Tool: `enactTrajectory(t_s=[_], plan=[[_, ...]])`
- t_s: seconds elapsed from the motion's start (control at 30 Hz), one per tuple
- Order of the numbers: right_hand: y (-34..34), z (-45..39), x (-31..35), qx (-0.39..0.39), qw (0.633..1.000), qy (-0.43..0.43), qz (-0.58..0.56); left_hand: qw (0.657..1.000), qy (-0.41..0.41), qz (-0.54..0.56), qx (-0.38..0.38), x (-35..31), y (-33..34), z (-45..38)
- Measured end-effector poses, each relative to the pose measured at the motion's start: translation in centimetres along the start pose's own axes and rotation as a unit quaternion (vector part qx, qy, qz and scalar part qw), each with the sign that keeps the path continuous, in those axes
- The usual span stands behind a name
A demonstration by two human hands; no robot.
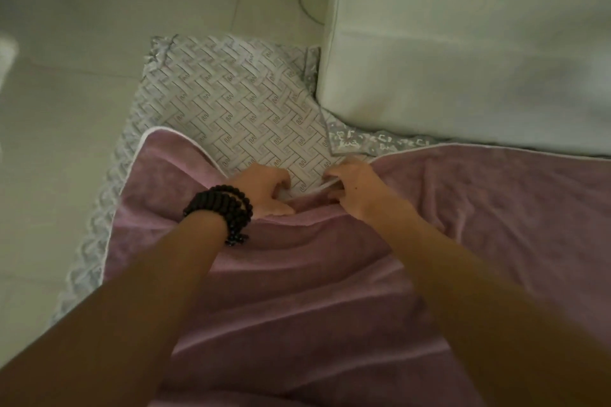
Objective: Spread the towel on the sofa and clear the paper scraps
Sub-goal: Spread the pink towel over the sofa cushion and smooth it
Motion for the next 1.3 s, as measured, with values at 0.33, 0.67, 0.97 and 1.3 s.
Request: enactTrajectory(t_s=[0.33,0.67,0.97,1.3], plan=[[-1.1,1.2,1.8,-0.057,0.997,0.011,-0.053,0.989,-0.022,0.009,0.145,-0.1,-0.7,0.8],[-3.2,-2.7,3.1,-0.151,0.987,0.017,-0.06,0.992,-0.072,0.072,-0.076,3.1,-5.8,-2.3],[1.7,-4.1,2.9,-0.069,0.997,0.007,0.036,0.974,-0.075,-0.107,-0.186,1.8,-3.9,-5.6],[0.2,-4.7,8.4,-0.181,0.982,-0.031,0.047,0.942,-0.167,-0.024,-0.289,11.6,-9.8,-0.1]])
Point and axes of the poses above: each hand's wrist, its own z-axis away from the middle knuckle, its own y-axis out of the palm, x = y × z, the point moved 8 cm from there along -z, towards the middle knuckle, and after that the axes turned 15 degrees about -x, right-handed, at the moved point
